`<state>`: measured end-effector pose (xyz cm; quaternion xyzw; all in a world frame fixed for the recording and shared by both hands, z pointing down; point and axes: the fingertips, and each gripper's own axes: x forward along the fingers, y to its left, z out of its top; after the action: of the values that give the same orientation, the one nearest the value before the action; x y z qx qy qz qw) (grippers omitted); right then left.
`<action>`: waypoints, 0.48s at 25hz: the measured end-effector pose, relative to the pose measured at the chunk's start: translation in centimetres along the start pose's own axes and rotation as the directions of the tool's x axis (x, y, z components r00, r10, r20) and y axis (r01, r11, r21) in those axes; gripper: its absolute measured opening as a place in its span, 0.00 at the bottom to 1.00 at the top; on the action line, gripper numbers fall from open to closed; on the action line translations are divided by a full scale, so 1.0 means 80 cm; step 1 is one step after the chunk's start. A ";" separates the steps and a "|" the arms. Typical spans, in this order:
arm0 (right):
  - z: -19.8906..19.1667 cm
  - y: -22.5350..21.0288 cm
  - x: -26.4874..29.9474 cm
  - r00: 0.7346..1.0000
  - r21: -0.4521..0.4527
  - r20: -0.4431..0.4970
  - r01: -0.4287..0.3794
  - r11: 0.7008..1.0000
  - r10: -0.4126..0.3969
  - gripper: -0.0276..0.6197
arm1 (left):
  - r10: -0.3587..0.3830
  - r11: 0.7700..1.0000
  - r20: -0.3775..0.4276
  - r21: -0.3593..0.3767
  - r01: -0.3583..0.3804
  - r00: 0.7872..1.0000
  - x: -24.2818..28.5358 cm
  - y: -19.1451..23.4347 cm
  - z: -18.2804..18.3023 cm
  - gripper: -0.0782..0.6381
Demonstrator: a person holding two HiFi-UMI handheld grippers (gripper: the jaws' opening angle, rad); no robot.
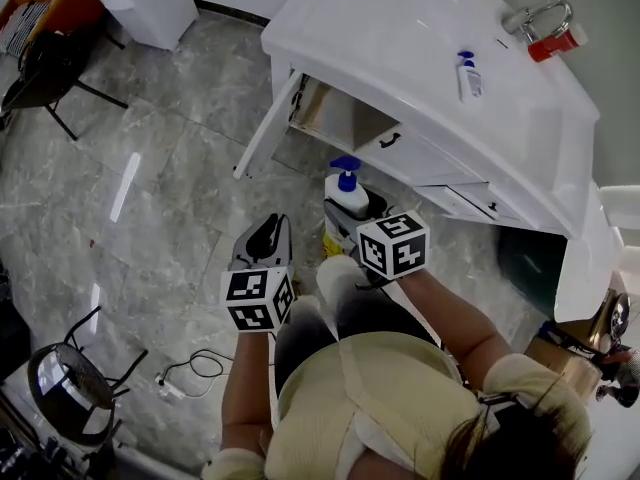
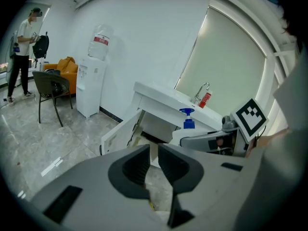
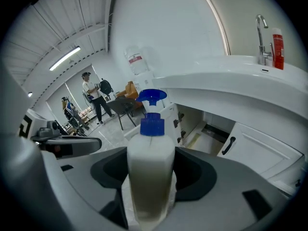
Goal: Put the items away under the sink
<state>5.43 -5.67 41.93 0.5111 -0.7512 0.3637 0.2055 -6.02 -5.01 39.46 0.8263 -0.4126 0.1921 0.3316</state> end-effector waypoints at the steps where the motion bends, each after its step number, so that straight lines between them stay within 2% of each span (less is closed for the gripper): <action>1: -0.001 -0.006 0.007 1.000 -0.002 -0.006 0.002 1.000 -0.002 0.47 | 0.002 1.000 -0.001 -0.004 -0.002 1.000 0.009 0.002 -0.002 0.22; 12: -0.023 -0.075 0.076 0.999 -0.014 -0.031 0.033 0.999 -0.034 0.47 | 0.035 0.999 -0.024 -0.030 -0.036 0.999 0.092 0.025 -0.040 0.22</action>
<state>8.42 -9.31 49.26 0.5165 -0.7416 0.3630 0.2268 -3.50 -7.72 46.83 0.8115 -0.4259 0.2016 0.3455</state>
